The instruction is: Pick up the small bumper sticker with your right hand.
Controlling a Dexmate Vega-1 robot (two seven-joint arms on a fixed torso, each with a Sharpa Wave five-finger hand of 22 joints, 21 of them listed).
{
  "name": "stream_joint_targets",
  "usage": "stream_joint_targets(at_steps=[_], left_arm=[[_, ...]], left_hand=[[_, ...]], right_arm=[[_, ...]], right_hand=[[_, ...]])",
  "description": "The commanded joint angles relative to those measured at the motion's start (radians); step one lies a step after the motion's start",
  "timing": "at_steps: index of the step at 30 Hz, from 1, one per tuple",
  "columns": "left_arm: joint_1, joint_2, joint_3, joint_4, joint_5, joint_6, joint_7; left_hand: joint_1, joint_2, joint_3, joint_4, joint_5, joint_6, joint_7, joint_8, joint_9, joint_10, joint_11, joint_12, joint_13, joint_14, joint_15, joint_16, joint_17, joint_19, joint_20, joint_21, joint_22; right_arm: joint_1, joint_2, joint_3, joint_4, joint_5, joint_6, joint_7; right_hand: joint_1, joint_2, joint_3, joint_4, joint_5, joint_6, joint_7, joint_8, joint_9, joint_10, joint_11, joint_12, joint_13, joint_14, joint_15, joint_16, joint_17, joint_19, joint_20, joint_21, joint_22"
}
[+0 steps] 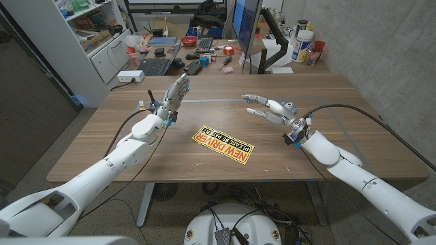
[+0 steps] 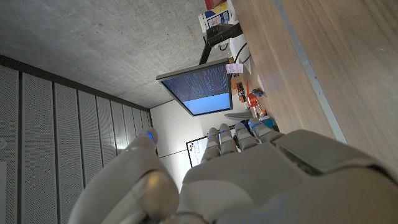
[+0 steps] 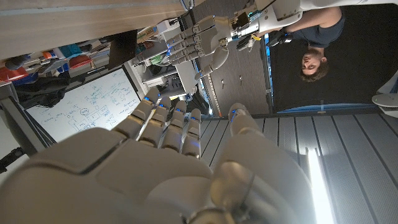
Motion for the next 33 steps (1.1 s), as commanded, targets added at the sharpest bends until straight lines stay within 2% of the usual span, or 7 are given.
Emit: stream_joint_targets(at_steps=[1,15,33], left_arm=[[-0.008,0.003,0.004,0.008,-0.006,-0.008,-0.014],[-0.017,0.01,0.008,-0.002,-0.008,-0.011,-0.018],[-0.034,0.01,0.021,-0.004,-0.007,-0.008,-0.02]], left_hand=[[0.002,0.01,-0.005,0.001,0.003,0.005,0.001,0.004,0.003,0.002,0.001,0.003,0.0,0.001,0.005,0.002,0.0,0.0,-0.029,-0.003,0.002],[0.002,0.012,-0.007,0.0,0.003,0.005,0.002,0.003,0.003,0.003,0.001,0.004,0.0,-0.001,0.004,0.002,0.0,0.0,-0.028,-0.008,0.003],[0.001,0.014,-0.01,0.0,0.003,0.007,0.002,0.002,0.003,0.004,-0.001,0.004,0.0,-0.002,0.004,0.001,0.0,0.001,-0.027,-0.015,0.003]], right_arm=[[0.016,-0.02,0.001,-0.03,-0.123,-0.025,-0.033],[0.038,-0.021,-0.006,-0.053,-0.311,-0.05,-0.113],[0.051,-0.046,-0.023,-0.095,-0.464,-0.08,-0.174]], right_hand=[[0.006,-0.009,0.004,-0.009,0.005,-0.012,-0.004,-0.004,0.0,-0.007,-0.002,0.001,0.002,0.004,0.008,0.0,0.001,0.003,0.007,-0.005,0.003],[0.016,-0.014,0.007,-0.012,0.008,-0.024,-0.013,-0.004,0.0,-0.015,-0.009,0.001,0.003,0.003,0.007,0.0,0.001,0.005,0.008,-0.013,0.004],[0.029,-0.018,0.011,-0.016,0.011,-0.035,-0.019,-0.004,0.0,-0.028,-0.017,0.0,0.003,0.002,0.006,0.0,0.001,0.007,0.008,-0.023,0.004]])
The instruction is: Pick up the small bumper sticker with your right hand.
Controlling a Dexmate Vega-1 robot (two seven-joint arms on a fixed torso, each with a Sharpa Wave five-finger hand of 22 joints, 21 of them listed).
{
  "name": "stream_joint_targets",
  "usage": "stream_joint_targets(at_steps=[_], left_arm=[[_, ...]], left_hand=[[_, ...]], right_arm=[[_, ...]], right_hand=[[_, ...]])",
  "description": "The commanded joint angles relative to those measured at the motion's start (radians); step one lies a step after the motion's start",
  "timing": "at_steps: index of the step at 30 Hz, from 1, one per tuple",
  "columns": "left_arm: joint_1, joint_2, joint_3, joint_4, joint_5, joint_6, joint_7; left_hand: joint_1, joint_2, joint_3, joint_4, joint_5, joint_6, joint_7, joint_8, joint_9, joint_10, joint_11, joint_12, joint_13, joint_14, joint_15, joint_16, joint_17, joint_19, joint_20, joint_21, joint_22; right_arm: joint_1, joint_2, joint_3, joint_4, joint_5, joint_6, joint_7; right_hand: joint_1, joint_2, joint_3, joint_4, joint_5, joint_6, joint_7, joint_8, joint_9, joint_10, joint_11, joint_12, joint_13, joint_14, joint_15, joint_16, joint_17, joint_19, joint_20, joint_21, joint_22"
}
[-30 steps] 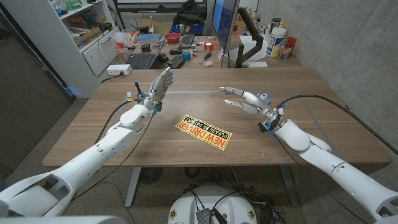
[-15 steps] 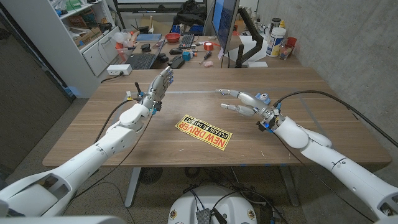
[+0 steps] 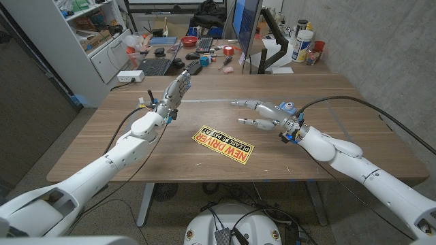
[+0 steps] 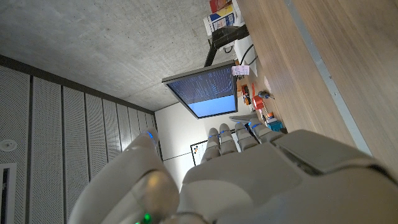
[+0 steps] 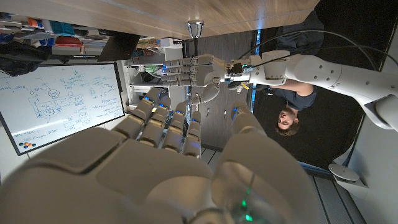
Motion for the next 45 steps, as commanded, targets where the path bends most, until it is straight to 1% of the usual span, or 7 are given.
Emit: stream_joint_targets(at_steps=[1,12,16,25,28,34,45], left_arm=[[-0.011,0.0,0.007,-0.001,0.0,0.002,-0.003],[-0.013,0.001,0.013,-0.006,0.001,0.005,0.004],[-0.016,0.0,0.016,-0.007,0.002,0.006,0.005],[-0.023,-0.003,0.021,-0.006,0.004,0.007,0.005],[-0.025,-0.005,0.022,-0.005,0.004,0.007,0.004],[-0.031,-0.011,0.03,0.003,0.006,0.009,-0.003],[-0.035,-0.017,0.033,0.006,0.01,0.003,-0.005]], left_hand=[[-0.003,0.01,-0.005,-0.001,0.003,0.008,0.002,0.002,0.003,0.004,-0.001,0.004,0.0,-0.003,0.003,0.001,0.0,0.001,-0.027,-0.004,0.003],[-0.002,0.011,-0.007,-0.001,0.003,0.009,0.001,0.001,0.003,0.004,0.001,0.004,0.0,-0.002,0.002,0.001,0.0,0.004,-0.027,-0.008,0.003],[-0.002,0.012,-0.008,-0.001,0.003,0.009,0.002,0.001,0.003,0.004,0.0,0.004,0.0,-0.003,0.002,0.001,0.0,0.004,-0.027,-0.009,0.003],[-0.002,0.013,-0.01,-0.002,0.003,0.009,0.001,0.0,0.003,0.003,-0.004,0.004,-0.001,-0.003,0.003,0.001,0.0,0.005,-0.027,-0.013,0.003],[-0.002,0.013,-0.01,-0.002,0.003,0.009,0.002,0.0,0.003,0.003,0.0,0.003,-0.001,-0.003,0.003,0.001,0.0,0.005,-0.027,-0.014,0.003],[-0.001,0.013,-0.011,-0.003,0.003,0.009,0.002,0.0,0.003,0.003,-0.001,0.003,-0.001,-0.003,0.003,0.001,0.0,0.006,-0.027,-0.015,0.003],[-0.001,0.014,-0.012,-0.003,0.002,0.01,0.0,0.0,0.003,0.003,-0.001,0.003,-0.001,-0.004,0.003,0.001,0.0,0.005,-0.025,-0.019,0.003]], right_arm=[[0.013,-0.015,-0.014,-0.025,-0.106,-0.019,-0.041],[0.024,-0.03,-0.029,-0.043,-0.164,-0.038,-0.051],[0.03,-0.033,-0.035,-0.043,-0.171,-0.037,-0.051],[0.035,-0.043,-0.045,-0.064,-0.224,-0.051,-0.062],[0.04,-0.043,-0.05,-0.066,-0.241,-0.05,-0.068],[0.05,-0.042,-0.063,-0.067,-0.265,-0.049,-0.075],[0.073,-0.034,-0.089,-0.062,-0.305,-0.057,-0.072]], right_hand=[[0.014,-0.003,0.003,-0.008,0.007,-0.006,0.0,-0.004,0.0,-0.005,-0.003,0.0,0.003,0.001,0.006,-0.001,0.001,0.004,0.005,-0.002,0.004],[0.019,-0.005,0.005,-0.007,0.007,-0.007,-0.001,-0.002,0.0,-0.009,-0.005,0.001,0.004,0.001,0.007,0.0,0.001,0.004,0.006,-0.008,0.004],[0.02,-0.006,0.005,-0.007,0.008,-0.005,-0.002,0.0,0.0,-0.007,-0.006,0.002,0.004,0.0,0.007,0.0,0.001,0.004,0.006,-0.01,0.004],[0.023,-0.007,0.007,-0.006,0.008,-0.001,-0.003,0.003,0.0,-0.002,-0.005,0.006,0.004,0.0,0.008,0.001,0.002,0.005,0.007,-0.014,0.004],[0.024,-0.007,0.007,-0.005,0.008,0.002,-0.003,0.005,0.0,-0.002,-0.01,0.006,0.004,-0.001,0.007,0.0,0.002,0.006,0.008,-0.016,0.004],[0.026,-0.007,0.008,-0.005,0.008,0.002,-0.006,0.005,0.0,-0.002,-0.01,0.007,0.004,0.0,0.008,0.001,0.002,0.007,0.007,-0.018,0.005],[0.048,-0.009,0.016,-0.013,0.009,-0.002,-0.008,0.005,-0.001,-0.004,-0.011,0.008,0.004,-0.002,0.005,0.0,0.0,0.008,0.009,-0.027,0.004]])
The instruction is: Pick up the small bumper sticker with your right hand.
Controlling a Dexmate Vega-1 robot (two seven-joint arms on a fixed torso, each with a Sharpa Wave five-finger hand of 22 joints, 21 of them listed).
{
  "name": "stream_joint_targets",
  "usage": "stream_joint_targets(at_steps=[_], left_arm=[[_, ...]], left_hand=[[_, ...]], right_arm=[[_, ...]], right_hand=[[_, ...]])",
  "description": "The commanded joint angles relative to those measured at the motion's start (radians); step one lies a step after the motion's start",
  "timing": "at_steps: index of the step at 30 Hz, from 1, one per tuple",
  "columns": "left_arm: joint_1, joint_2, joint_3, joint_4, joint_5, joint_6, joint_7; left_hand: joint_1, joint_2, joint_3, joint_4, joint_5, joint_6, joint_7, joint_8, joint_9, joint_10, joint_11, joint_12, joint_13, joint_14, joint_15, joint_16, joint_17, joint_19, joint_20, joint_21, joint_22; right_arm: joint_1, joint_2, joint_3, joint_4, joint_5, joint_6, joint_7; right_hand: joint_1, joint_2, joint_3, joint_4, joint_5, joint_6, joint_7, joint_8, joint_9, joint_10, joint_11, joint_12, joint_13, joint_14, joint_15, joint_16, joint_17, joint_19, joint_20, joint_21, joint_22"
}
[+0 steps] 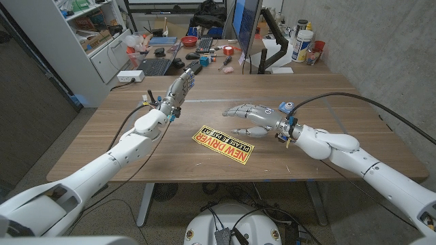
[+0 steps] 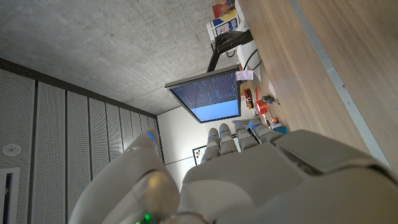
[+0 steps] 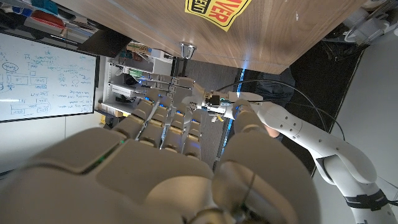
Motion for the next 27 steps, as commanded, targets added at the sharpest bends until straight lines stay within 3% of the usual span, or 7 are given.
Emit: stream_joint_targets(at_steps=[1,27], left_arm=[[-0.006,-0.007,0.006,0.004,0.004,-0.005,-0.005],[0.004,0.011,0.016,-0.046,0.004,-0.01,0.025]], left_hand=[[0.004,0.009,-0.004,-0.003,0.002,0.01,0.0,0.0,0.003,0.003,-0.002,0.003,-0.001,-0.004,0.003,0.001,0.0,0.005,-0.025,-0.002,0.004],[0.005,0.012,-0.008,-0.004,0.002,0.011,0.0,-0.001,0.003,0.002,0.001,0.003,-0.001,-0.003,0.003,0.001,0.0,0.006,-0.024,-0.01,0.004]], right_arm=[[0.025,0.007,-0.029,0.004,-0.052,-0.009,0.0],[0.069,0.03,-0.097,0.028,-0.098,-0.047,0.058]], right_hand=[[0.016,-0.003,0.007,-0.005,0.006,0.001,-0.005,0.005,-0.001,0.001,-0.006,0.008,0.004,-0.002,0.006,0.0,0.0,0.005,0.006,-0.005,0.004],[0.03,-0.014,0.01,-0.001,0.005,0.012,-0.006,0.011,-0.001,0.014,-0.003,0.015,0.004,0.014,0.01,0.005,0.001,0.013,0.012,-0.019,0.005]])
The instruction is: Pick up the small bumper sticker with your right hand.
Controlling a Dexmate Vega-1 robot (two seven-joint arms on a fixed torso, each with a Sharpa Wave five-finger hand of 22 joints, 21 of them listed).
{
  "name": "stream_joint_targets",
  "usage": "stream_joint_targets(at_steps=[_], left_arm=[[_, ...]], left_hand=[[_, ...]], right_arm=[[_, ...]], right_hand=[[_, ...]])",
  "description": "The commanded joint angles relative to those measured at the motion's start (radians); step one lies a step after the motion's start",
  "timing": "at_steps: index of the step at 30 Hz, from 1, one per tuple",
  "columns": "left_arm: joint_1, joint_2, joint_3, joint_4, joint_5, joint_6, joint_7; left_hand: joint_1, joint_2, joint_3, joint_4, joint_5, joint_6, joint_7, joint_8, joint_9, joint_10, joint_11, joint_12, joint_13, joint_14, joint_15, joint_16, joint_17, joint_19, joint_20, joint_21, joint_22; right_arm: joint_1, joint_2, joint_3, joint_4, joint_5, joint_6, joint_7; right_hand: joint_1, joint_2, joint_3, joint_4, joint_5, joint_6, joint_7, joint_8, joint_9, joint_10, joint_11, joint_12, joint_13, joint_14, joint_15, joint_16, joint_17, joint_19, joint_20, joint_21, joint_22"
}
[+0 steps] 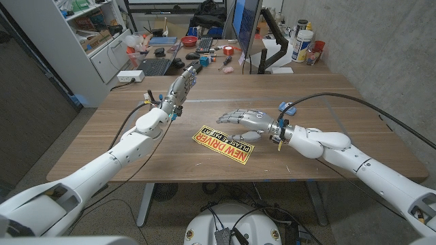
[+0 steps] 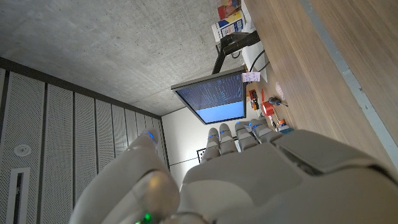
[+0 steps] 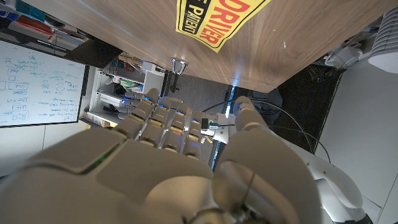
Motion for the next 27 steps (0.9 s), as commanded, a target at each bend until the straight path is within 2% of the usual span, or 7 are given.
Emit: stream_joint_targets(at_steps=[1,22,27], left_arm=[[0.004,0.004,0.011,-0.014,-0.001,-0.003,0.012],[0.005,0.008,0.032,-0.02,-0.008,-0.005,0.026],[0.006,0.009,0.033,-0.019,-0.01,-0.01,0.028]], left_hand=[[0.001,0.008,-0.004,0.0,0.002,0.011,0.0,-0.001,0.003,0.002,0.0,0.003,-0.001,-0.004,0.002,0.001,0.0,0.006,-0.024,-0.002,0.004],[0.001,0.01,-0.007,-0.001,0.001,0.011,-0.001,-0.002,0.003,0.003,-0.001,0.003,-0.001,-0.004,0.002,0.001,0.0,0.007,-0.023,-0.008,0.004],[0.001,0.01,-0.007,-0.001,0.001,0.011,-0.002,-0.002,0.003,0.003,-0.002,0.003,-0.001,-0.005,0.003,0.001,0.0,0.008,-0.023,-0.009,0.004]], right_arm=[[0.015,0.007,-0.027,0.002,-0.026,-0.021,0.023],[0.071,0.012,-0.072,0.019,-0.06,-0.005,0.084],[0.086,0.013,-0.082,0.018,-0.067,-0.01,0.121]], right_hand=[[0.012,0.004,0.006,0.003,0.005,0.008,-0.002,0.004,-0.001,0.008,0.002,0.007,0.004,0.013,0.001,0.005,0.001,0.003,0.002,-0.004,0.005],[0.01,-0.008,0.002,0.009,0.005,-0.004,-0.008,-0.001,0.0,-0.005,0.007,0.004,0.005,0.014,0.012,0.004,0.002,0.006,0.01,-0.015,0.006],[0.011,-0.017,-0.001,0.009,0.006,-0.023,-0.003,-0.007,-0.001,-0.023,0.019,-0.002,0.005,0.009,0.014,0.002,0.003,0.007,0.013,-0.022,0.006]])
